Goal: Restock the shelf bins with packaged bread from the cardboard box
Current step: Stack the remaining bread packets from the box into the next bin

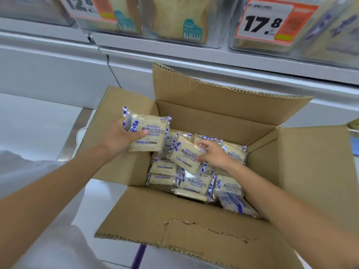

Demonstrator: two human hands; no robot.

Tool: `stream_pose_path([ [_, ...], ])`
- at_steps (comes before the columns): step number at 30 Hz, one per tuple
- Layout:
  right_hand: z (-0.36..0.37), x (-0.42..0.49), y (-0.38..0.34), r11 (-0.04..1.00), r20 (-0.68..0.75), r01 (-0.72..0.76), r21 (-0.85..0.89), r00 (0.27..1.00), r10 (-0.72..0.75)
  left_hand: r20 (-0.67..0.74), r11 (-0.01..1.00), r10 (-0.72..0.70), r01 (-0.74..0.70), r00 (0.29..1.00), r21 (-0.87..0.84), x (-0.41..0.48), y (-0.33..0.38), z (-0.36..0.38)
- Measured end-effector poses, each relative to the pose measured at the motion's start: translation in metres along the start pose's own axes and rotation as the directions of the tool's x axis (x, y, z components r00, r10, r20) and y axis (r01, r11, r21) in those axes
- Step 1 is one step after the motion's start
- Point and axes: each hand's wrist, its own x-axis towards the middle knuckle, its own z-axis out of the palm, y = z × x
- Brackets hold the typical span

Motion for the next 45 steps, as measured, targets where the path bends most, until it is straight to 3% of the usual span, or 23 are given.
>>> stream_pose_path([
  [3,-0.059,-0.043,-0.031,0.993,0.052,0.119,0.025,0.991,-0.120,-0.057,0.998,0.061,-0.061,0.996,-0.002,-0.007,0.021,0.017],
  [8,-0.101,-0.087,-0.096,0.959,0.013,0.284,0.028,0.959,-0.284,0.115,0.987,0.162,-0.161,0.980,-0.025,-0.037,0.073,0.059],
  [10,-0.102,-0.093,-0.113,0.941,-0.046,0.337,0.042,0.941,-0.335,0.201,0.984,0.173,-0.160,0.964,-0.080,-0.048,0.101,0.074],
  [12,-0.104,-0.098,-0.128,0.921,-0.192,0.389,0.003,0.904,-0.382,0.171,0.974,0.203,-0.182,0.964,-0.133,-0.053,0.126,0.079],
  [15,-0.117,-0.111,-0.145,0.928,-0.338,0.365,0.077,0.885,-0.321,0.055,0.949,0.176,-0.155,0.983,-0.274,-0.054,0.161,0.071],
  [18,-0.133,-0.125,-0.165,0.920,-0.293,0.347,0.184,0.912,-0.286,0.088,0.938,0.233,-0.200,0.968,-0.283,-0.055,0.196,0.063],
  [22,-0.168,-0.140,-0.206,0.876,-0.501,0.458,0.152,0.799,-0.331,0.133,0.915,0.337,-0.291,0.932,-0.278,-0.057,0.262,0.065],
  [25,-0.204,-0.143,-0.234,0.829,-0.658,0.553,0.091,0.658,-0.366,-0.010,0.857,0.490,-0.483,0.872,-0.176,-0.042,0.312,0.064],
  [27,-0.225,-0.133,-0.246,0.806,-0.701,0.586,0.080,0.609,-0.372,-0.089,0.818,0.555,-0.562,0.827,-0.122,-0.021,0.336,0.066],
  [31,-0.261,-0.095,-0.259,0.784,-0.738,0.611,0.110,0.579,-0.348,-0.105,0.784,0.617,-0.621,0.780,-0.006,0.030,0.369,0.077],
  [34,-0.282,-0.069,-0.270,0.792,-0.764,0.595,0.140,0.573,-0.295,-0.082,0.771,0.628,-0.633,0.774,-0.067,0.066,0.388,0.087],
  [37,-0.294,-0.051,-0.280,0.800,-0.772,0.598,0.054,0.533,-0.346,-0.075,0.767,0.634,-0.638,0.770,-0.067,0.090,0.402,0.090],
  [41,-0.292,-0.040,-0.277,0.842,-0.692,0.532,-0.083,0.578,-0.433,-0.055,0.765,0.638,-0.641,0.768,-0.070,0.112,0.399,0.089],
  [45,-0.292,-0.037,-0.270,0.829,-0.755,0.535,-0.160,0.475,-0.452,-0.076,0.749,0.660,-0.662,0.748,-0.010,0.106,0.398,0.083],
])
